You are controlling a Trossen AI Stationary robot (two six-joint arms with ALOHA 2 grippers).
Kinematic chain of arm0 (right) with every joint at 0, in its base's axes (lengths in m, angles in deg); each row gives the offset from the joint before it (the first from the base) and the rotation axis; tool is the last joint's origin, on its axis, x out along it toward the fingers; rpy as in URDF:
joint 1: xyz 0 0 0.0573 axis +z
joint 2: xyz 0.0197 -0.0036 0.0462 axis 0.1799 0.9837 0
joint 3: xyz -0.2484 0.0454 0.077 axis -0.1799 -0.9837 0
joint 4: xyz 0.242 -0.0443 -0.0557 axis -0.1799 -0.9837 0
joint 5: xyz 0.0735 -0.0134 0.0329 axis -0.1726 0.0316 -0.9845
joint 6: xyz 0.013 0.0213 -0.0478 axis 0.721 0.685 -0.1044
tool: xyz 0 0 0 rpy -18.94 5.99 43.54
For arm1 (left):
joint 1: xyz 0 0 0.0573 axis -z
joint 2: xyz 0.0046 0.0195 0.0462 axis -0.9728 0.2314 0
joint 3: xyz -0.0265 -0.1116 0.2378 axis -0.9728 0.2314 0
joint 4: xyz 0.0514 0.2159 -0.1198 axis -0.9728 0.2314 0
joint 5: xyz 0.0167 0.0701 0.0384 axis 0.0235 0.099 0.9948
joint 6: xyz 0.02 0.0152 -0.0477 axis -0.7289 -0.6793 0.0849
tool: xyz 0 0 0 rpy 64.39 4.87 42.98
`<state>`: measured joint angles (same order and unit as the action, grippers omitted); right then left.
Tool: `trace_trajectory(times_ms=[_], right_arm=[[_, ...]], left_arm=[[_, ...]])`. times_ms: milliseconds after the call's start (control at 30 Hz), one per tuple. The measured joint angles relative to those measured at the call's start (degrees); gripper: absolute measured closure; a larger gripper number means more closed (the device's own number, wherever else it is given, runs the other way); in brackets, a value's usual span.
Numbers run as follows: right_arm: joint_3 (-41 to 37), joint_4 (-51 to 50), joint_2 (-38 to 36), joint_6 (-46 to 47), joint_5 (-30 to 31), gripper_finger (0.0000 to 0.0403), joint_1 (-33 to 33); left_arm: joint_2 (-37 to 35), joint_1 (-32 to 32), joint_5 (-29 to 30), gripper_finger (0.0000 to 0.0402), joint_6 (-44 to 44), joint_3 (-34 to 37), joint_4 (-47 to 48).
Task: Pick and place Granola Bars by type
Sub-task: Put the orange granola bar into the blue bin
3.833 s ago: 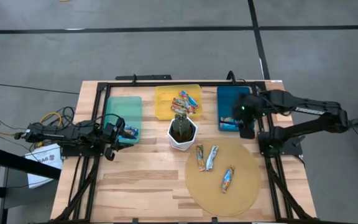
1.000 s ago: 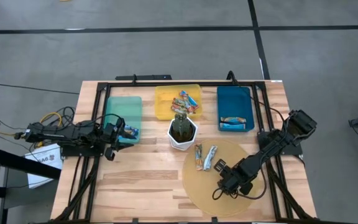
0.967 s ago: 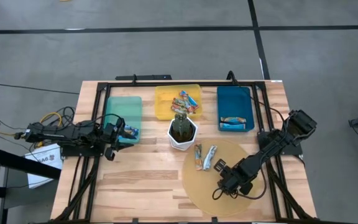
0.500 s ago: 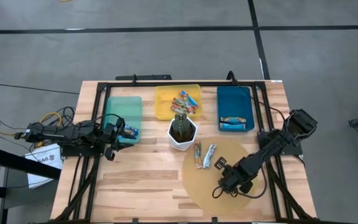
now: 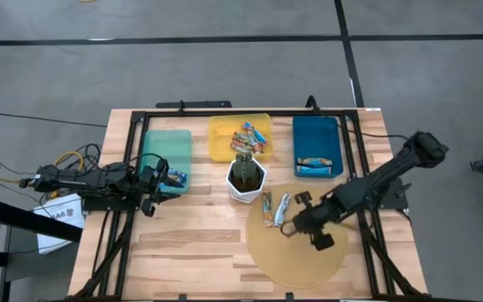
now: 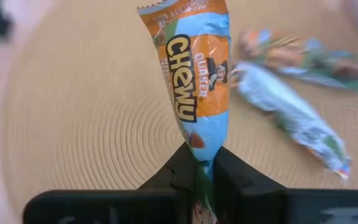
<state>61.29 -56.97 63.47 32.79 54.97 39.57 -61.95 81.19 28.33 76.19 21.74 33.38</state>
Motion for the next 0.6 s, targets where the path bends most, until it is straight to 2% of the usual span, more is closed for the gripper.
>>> trace_trajectory(times_ms=[300, 600], right_arm=[[3.46, -1.7, -11.05, 4.59, -4.11, 0.0383, -10.08], [6.54, -1.3, -14.88, 10.18, -4.24, 0.038, -22.63]], left_arm=[[0.0, 0.0, 0.0, 0.0257, 0.0, 0.0, 0.0], [-0.02, -0.01, 0.0, 0.0257, 0.0, 0.0, 0.0]])
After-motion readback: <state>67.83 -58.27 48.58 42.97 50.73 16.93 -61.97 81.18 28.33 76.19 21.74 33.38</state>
